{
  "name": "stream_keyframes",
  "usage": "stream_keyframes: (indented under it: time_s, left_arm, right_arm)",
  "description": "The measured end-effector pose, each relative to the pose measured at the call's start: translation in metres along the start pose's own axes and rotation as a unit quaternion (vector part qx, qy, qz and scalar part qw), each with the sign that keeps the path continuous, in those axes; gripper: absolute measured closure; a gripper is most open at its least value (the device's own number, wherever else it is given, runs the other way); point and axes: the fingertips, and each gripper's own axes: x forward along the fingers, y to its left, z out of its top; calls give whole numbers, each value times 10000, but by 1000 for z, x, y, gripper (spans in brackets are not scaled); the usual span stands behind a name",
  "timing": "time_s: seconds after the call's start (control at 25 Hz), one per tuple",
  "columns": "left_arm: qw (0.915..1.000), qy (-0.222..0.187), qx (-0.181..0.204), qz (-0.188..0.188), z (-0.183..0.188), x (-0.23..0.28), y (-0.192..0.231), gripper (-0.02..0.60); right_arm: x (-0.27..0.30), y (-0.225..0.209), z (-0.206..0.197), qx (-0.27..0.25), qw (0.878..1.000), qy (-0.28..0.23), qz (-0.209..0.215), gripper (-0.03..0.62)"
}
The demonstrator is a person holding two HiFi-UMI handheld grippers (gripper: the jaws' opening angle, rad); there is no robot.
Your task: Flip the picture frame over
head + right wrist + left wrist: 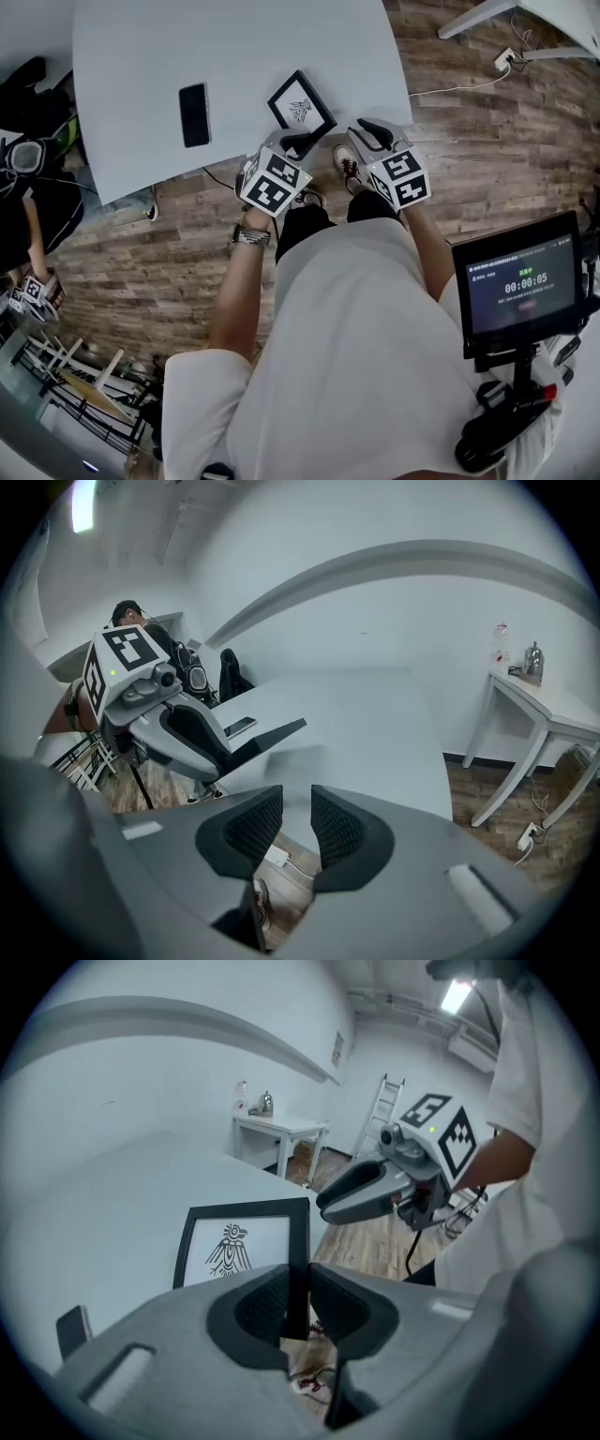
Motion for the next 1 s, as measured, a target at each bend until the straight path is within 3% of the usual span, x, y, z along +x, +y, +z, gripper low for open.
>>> stream_keyframes:
  time_s: [0.24,0.32,0.4,0.52,0.64,0.76,0.84,1.0]
  left_arm:
    - [9919,-917,-752,-466,33,-6,-2,508]
    - [9842,-1192,-1094,-721,42,-10,0,508]
    - [9708,-1509,-1570,-1005,49,-14,0,508]
    - [9402,-2004,-2333,-1467,58,-20,-1,508]
    - [9024,-2423,-2904,-2066,65,-24,-2,508]
    - [8689,-2711,-3299,-2502,66,-22,-2,508]
    - [8507,-2882,-3500,-2659,66,-20,-1,508]
    - [8059,-3246,-3972,-2956,71,-21,6,509]
  right_arm:
    - [-9,-15,9,25,9997,-173,-185,496]
    - [-8,-18,12,128,9995,-161,-225,496]
    - [-9,-19,11,288,9992,-146,-221,496]
    - [-12,-19,12,365,9990,-166,-207,497]
    - [-13,-20,15,362,9990,-175,-194,496]
    - [-12,-22,18,473,9985,-216,-159,496]
    - [-13,-24,17,519,9983,-231,-162,497]
    - [-15,-27,17,501,9983,-210,-198,497]
